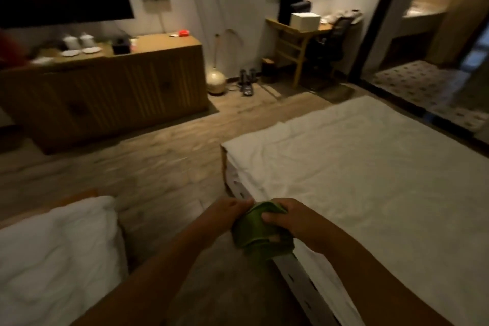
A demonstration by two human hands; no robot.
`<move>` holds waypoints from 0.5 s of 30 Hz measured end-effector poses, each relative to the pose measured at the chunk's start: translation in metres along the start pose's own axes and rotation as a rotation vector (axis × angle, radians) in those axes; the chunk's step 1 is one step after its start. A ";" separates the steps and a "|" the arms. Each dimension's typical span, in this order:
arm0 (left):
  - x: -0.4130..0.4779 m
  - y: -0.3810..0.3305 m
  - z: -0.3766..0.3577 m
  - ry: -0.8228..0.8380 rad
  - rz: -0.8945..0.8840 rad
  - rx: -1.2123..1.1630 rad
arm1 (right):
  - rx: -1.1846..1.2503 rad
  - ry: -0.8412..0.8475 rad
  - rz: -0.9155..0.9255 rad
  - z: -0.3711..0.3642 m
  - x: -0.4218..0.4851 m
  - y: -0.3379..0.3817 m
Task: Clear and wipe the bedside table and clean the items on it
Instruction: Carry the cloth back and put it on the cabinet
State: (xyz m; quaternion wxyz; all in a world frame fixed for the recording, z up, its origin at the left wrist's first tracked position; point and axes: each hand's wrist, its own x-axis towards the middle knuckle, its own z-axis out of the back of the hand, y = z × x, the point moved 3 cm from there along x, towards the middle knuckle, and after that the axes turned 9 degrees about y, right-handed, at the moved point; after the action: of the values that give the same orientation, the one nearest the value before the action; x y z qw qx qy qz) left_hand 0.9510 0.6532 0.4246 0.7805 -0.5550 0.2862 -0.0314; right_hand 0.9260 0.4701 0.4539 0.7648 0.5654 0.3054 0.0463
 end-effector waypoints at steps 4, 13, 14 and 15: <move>0.001 0.001 0.091 -0.058 0.025 0.098 | -0.081 0.228 -0.052 -0.020 0.084 0.051; 0.084 -0.006 0.259 0.029 0.067 0.218 | -0.143 0.589 -0.146 -0.002 0.288 0.114; 0.106 -0.008 0.275 0.032 0.074 0.245 | -0.114 0.628 -0.144 0.006 0.311 0.117; 0.132 -0.011 0.293 0.030 0.080 0.274 | -0.078 0.662 -0.146 0.017 0.337 0.122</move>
State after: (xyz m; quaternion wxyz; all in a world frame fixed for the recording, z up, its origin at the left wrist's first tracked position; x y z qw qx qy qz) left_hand 1.2048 0.8492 0.4447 0.8452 -0.4307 0.3128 -0.0475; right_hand 1.2410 0.6393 0.4263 0.6465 0.4669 0.5746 0.1842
